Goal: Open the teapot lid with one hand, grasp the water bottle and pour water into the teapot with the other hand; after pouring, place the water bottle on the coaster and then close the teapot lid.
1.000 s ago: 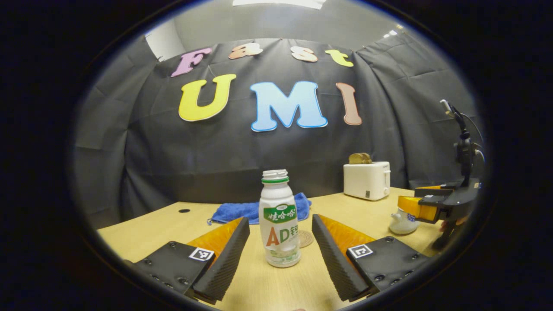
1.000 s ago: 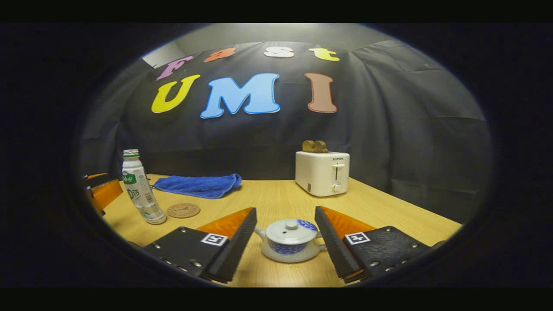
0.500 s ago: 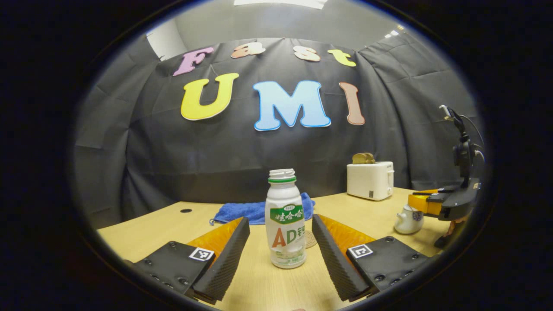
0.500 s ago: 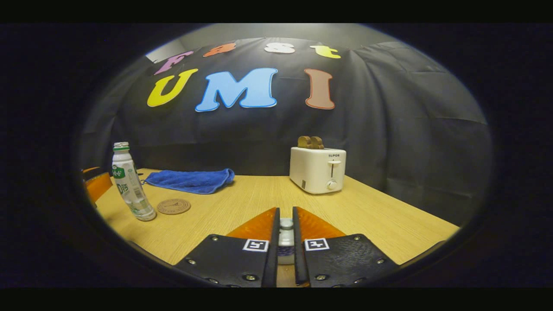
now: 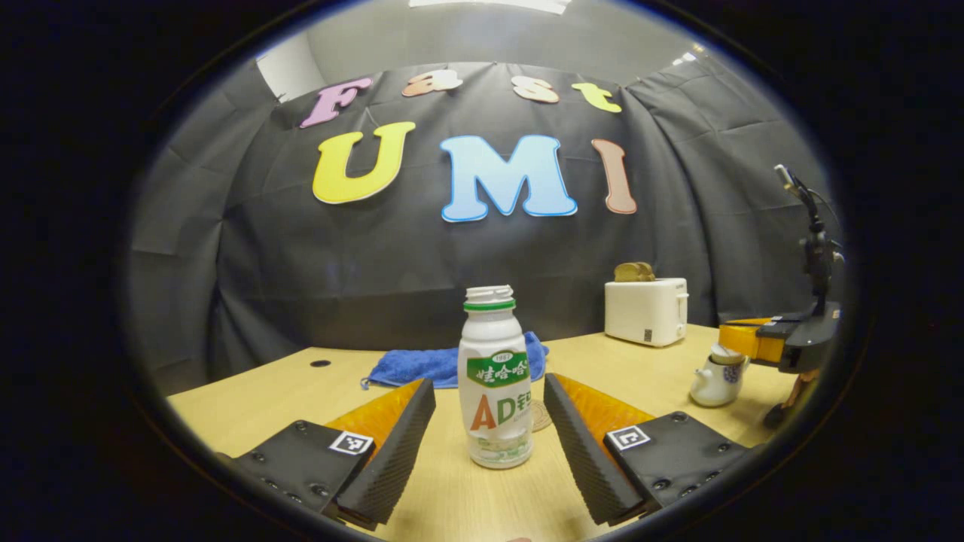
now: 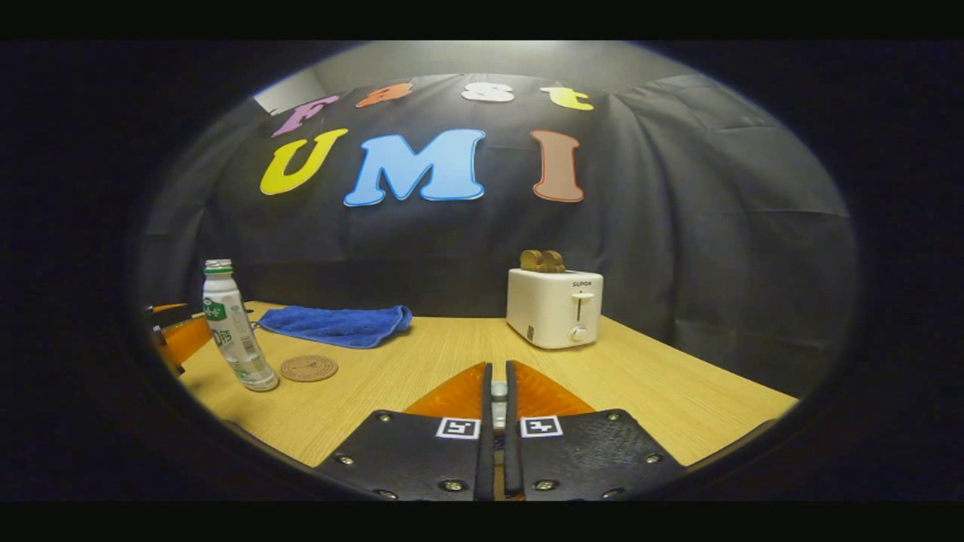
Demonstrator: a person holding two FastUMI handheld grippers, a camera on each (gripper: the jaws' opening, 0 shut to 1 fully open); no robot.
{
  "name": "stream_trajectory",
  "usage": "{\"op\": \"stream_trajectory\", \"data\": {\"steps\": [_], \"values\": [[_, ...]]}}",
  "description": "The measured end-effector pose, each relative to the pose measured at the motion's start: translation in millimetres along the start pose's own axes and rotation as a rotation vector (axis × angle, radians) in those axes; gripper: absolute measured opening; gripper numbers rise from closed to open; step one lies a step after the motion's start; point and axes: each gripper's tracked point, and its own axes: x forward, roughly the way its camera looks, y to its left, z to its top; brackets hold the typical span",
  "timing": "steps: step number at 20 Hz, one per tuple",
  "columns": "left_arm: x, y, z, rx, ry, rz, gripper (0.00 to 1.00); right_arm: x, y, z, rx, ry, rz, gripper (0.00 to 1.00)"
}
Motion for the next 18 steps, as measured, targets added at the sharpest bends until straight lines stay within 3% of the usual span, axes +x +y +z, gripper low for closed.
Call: {"op": "stream_trajectory", "data": {"steps": [1, 2, 3, 8, 11, 14, 15, 18], "values": [[3, -1, -1, 0.003, 0.003, 0.0, 1.0, -2, 3, 3, 0.003, -0.01, 0.007, 0.05], [4, -2, -3, 0.005, 0.008, 0.0, 0.9, -3, 4, 4, 0.003, -0.017, 0.015, 0.05], [5, -2, -4, 0.007, 0.01, 0.0, 0.89, -5, 7, 6, 0.0, -0.023, 0.022, 0.05], [21, -8, -14, -0.028, 0.036, -0.003, 0.94, -8, 19, 8, -0.037, -0.042, 0.05, 0.06], [32, -2, -20, -0.061, 0.06, 0.023, 0.97, -11, 23, 9, -0.049, -0.051, 0.064, 0.0], [46, -3, -18, -0.036, 0.057, 0.021, 1.0, -12, 27, 9, -0.053, -0.054, 0.076, 0.22], [50, -4, -17, -0.025, 0.052, 0.021, 0.97, -13, 27, 9, -0.054, -0.053, 0.078, 0.22], [63, -3, -23, -0.046, 0.063, 0.027, 1.0, -13, 28, 9, -0.058, -0.054, 0.079, 0.22]]}}
